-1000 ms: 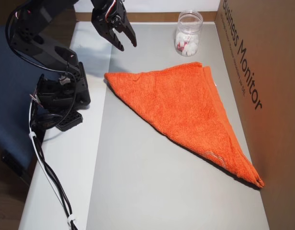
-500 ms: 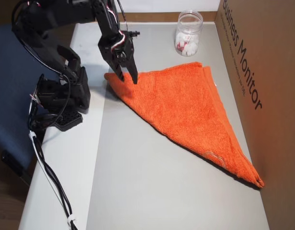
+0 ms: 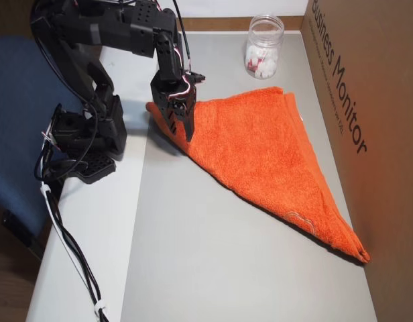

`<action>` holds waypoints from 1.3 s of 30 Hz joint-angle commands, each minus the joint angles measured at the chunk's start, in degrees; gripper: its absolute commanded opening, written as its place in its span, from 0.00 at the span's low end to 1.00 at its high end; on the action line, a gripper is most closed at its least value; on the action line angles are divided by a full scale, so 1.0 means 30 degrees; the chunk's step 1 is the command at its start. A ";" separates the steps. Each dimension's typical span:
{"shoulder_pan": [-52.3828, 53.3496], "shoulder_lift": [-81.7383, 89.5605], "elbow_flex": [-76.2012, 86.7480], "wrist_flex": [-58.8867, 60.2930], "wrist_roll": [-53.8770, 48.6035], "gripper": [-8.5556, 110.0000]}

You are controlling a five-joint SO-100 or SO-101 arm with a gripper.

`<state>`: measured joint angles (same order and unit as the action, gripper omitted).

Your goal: Fold the blanket.

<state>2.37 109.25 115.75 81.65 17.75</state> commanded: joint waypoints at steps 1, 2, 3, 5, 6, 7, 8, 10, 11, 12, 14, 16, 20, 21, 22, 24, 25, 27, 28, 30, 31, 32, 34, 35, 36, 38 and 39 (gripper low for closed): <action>-0.0059 -0.0088 -0.0410 -0.0117 -0.0176 0.10; -0.0059 -0.0117 -0.0410 -0.0059 -0.0176 0.09; -0.0029 -0.0146 -0.0352 -0.0029 -0.0176 0.08; -0.0029 -0.0176 -0.0176 -0.0146 -0.0176 0.07; -0.0029 -0.0205 -0.0117 -0.0146 -0.0176 0.07; -0.0029 -0.0205 -0.0088 -0.0146 -0.0176 0.07; -0.0059 -0.0205 -0.0059 -0.0146 -0.0176 0.07; -0.0234 -0.0234 0.0264 -0.0264 0.0059 0.07; -0.0293 -0.0234 0.0527 -0.0498 0.0059 0.07; -0.0322 -0.0234 0.0908 -0.0820 0.0000 0.07; -0.0352 -0.0234 0.1699 -0.1670 -0.0059 0.07; -0.0352 -0.0205 0.2373 -0.2520 -0.0146 0.07; -0.0381 -0.0205 0.3105 -0.3691 -0.0176 0.07; -0.0410 -0.0205 0.3223 -0.3896 -0.0176 0.07; -0.0410 -0.0205 0.3311 -0.4102 -0.0176 0.07; -0.0645 -0.0205 0.3486 -0.4424 -0.0176 0.07; -0.0703 -0.0205 0.3574 -0.4570 -0.0059 0.07; -0.0908 -0.0234 0.3867 -0.4951 -0.0059 0.07; -0.1084 -0.0234 0.4043 -0.5186 0.0117 0.07; -0.1406 -0.0234 0.4424 -0.5771 0.0146 0.07; -0.1582 -0.0234 0.4658 -0.6064 0.0146 0.07; -0.1729 -0.0234 0.4863 -0.6357 0.0146 0.07; -0.2139 -0.0234 0.5215 -0.6973 0.0146 0.07; -0.2402 -0.0234 0.5361 -0.7295 0.0176 0.07; -0.2607 -0.0234 0.5449 -0.7500 0.0205 0.07; -0.3018 -0.0615 0.5449 -0.7617 0.0908 0.07; -0.3311 -0.0938 0.5273 -0.7617 0.1553 0.07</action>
<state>-5.89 107.23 132.36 59.41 20.30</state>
